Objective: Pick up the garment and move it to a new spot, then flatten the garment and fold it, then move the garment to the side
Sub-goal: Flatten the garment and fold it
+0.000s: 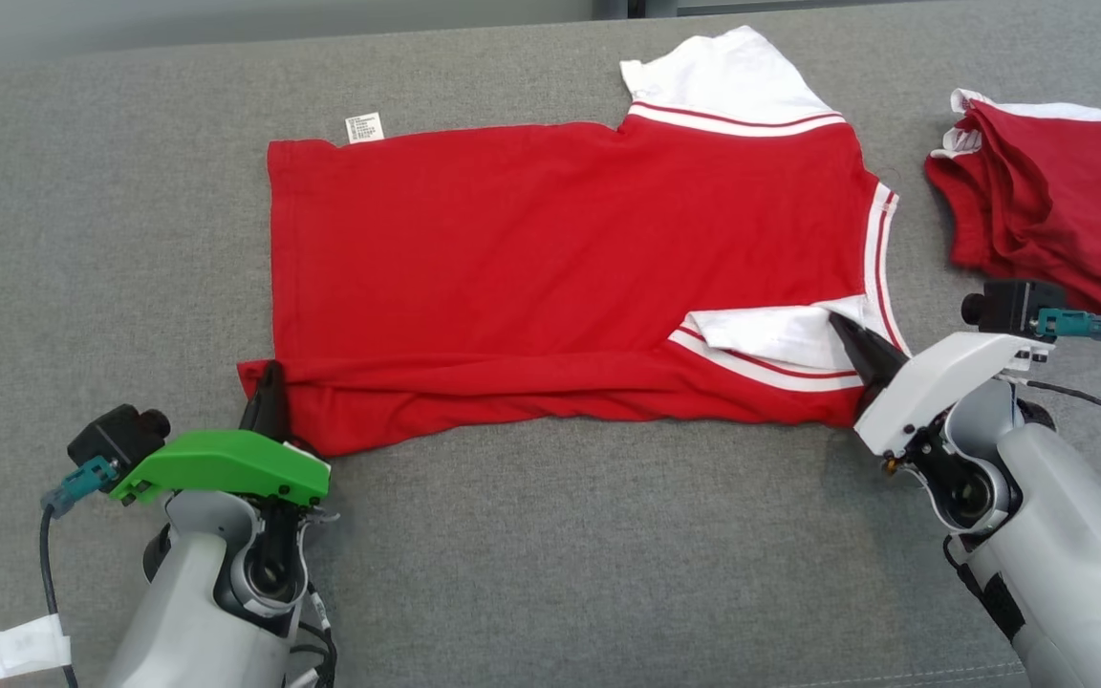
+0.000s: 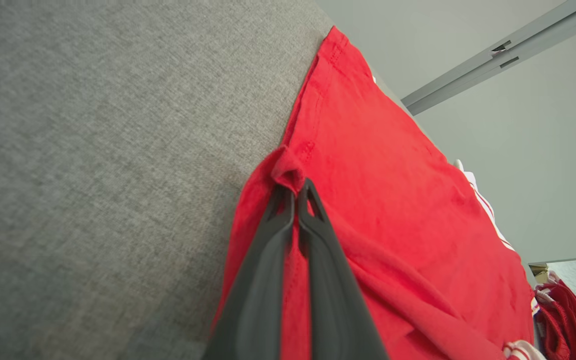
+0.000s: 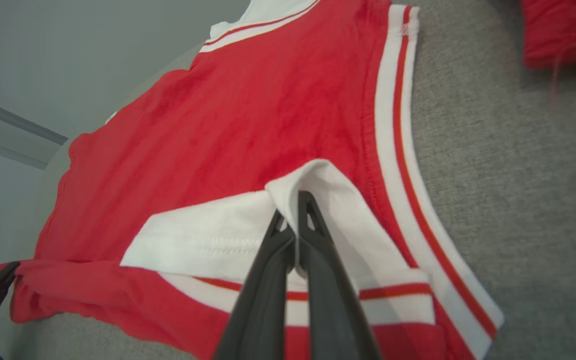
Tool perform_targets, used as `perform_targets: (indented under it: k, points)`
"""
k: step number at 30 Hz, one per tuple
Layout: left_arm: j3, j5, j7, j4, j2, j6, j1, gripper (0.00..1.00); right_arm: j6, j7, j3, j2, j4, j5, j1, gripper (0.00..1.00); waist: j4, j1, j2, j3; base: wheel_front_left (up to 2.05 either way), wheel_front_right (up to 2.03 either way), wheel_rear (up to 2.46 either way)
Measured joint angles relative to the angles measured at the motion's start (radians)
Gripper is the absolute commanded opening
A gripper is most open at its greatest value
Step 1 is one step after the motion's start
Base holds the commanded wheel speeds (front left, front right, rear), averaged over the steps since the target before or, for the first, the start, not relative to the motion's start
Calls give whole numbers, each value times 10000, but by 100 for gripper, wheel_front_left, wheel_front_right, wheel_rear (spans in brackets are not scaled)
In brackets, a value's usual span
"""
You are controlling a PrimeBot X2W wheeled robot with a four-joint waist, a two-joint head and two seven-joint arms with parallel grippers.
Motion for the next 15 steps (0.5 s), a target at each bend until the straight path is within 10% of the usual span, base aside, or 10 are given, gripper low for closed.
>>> perform_targets:
  k: [3, 4, 5, 15]
  points:
    - [-23, 54, 2, 228, -8, 2, -287, 13, -84, -8, -203, 270, 322, 196, -257, 24, -17, 0, 0, 19, 0, 0, 0]
    - [-40, 111, 0, 303, -8, 2, -383, 76, -84, -27, -267, 328, 397, 247, -357, 67, -28, -1, 0, 18, 0, 0, 0]
    - [-50, 165, 0, 366, -8, 2, -465, 100, -90, -121, -368, 385, 454, 282, -452, 100, -39, 0, 0, 16, 0, 0, 0]
    - [-276, 391, -146, 468, 96, -364, -645, 100, 38, -1613, -1321, 548, 677, 673, -958, 100, -32, 0, 0, -226, 0, 0, 0]
